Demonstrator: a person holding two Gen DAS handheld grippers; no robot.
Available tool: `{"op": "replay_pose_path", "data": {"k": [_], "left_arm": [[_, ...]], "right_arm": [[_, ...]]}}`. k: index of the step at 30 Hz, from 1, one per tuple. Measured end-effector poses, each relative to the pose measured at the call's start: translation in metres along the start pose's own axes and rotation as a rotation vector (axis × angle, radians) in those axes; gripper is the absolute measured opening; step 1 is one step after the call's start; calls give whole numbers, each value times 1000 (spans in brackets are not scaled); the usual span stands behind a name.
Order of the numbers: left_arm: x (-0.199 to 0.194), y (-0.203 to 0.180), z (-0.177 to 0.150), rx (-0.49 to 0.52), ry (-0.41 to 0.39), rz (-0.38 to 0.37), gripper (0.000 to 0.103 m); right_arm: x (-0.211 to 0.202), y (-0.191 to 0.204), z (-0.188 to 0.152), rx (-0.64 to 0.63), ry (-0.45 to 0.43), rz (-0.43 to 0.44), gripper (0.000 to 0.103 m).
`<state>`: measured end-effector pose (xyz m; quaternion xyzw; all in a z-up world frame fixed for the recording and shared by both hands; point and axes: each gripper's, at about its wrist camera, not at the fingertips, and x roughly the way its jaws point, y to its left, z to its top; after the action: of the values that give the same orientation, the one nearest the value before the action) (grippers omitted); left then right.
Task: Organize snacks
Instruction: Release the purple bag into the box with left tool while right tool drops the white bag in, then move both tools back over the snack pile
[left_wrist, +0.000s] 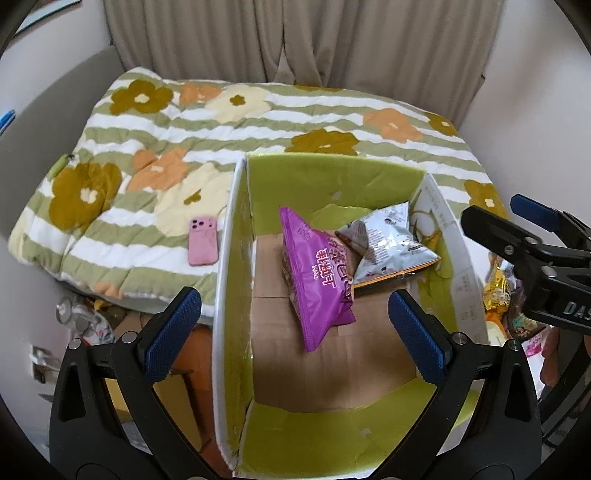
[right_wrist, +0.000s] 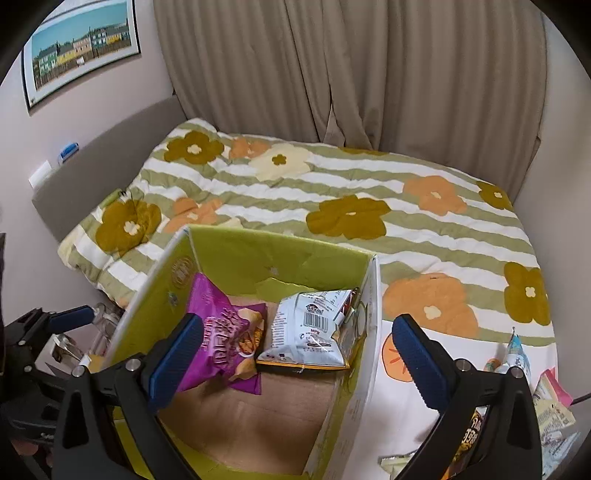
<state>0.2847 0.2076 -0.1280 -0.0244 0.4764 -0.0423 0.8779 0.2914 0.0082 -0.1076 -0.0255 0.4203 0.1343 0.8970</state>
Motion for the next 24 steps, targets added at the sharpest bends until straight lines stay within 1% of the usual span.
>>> {"op": "replay_pose_path", "data": {"k": [2, 6, 9, 12, 17, 21, 24], "left_arm": [[-9, -1, 3, 12, -20, -23, 101], [-27, -8, 11, 56, -62, -29, 101], [-41, -19, 12, 86, -101, -35, 101], [-52, -36, 6, 102, -122, -60, 101], [-66, -79, -11, 136, -146, -85, 101], [-75, -126, -32, 135, -166, -114, 101], [-77, -168, -49, 143, -157, -145, 101]], "right_arm": [[-11, -1, 0, 23, -19, 6, 102], [-34, -2, -3, 62, -46, -17, 102], [-50, -7, -11, 89, -54, -22, 102], [-67, -15, -22, 107, -72, -57, 102], [-105, -43, -46, 128, -117, -111, 102], [-136, -79, -73, 151, -139, -142, 102], [-157, -105, -91, 155, -143, -168, 102]]}}
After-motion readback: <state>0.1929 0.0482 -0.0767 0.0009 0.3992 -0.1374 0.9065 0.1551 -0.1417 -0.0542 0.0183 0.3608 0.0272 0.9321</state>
